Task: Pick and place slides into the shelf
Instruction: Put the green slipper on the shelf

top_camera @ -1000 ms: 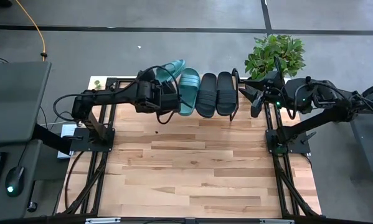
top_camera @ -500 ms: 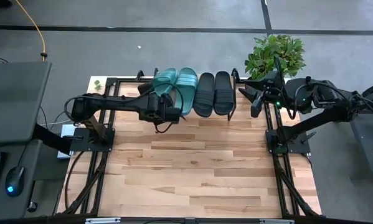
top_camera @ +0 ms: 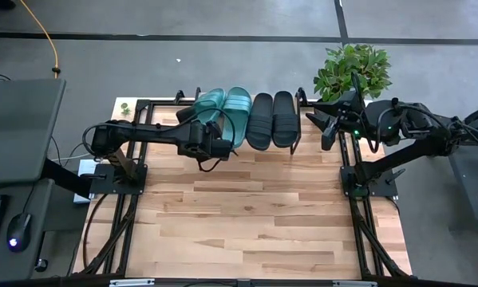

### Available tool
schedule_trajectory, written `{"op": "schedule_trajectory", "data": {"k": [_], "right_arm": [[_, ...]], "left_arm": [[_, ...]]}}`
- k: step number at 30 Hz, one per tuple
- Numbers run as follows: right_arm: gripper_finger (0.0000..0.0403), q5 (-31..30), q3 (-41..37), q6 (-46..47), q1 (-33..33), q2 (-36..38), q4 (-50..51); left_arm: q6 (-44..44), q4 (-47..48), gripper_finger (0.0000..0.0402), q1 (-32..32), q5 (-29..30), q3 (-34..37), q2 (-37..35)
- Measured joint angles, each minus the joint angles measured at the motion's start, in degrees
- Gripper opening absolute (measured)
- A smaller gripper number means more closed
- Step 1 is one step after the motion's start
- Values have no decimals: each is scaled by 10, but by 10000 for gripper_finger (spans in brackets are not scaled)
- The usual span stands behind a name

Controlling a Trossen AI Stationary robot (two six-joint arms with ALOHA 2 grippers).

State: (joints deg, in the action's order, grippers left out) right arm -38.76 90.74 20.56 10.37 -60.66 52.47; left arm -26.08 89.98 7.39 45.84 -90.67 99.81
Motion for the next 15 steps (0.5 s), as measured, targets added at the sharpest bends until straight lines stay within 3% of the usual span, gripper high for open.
{"op": "schedule_trajectory", "data": {"k": [5, 15], "right_arm": [[170, 2, 0, 3, 0, 0, 0], [170, 12, 0, 4, 0, 0, -9]], "left_arm": [[1, -12, 91, 0, -19, 0, 0], [20, -68, 214, 0, -61, -28, 0]]}}
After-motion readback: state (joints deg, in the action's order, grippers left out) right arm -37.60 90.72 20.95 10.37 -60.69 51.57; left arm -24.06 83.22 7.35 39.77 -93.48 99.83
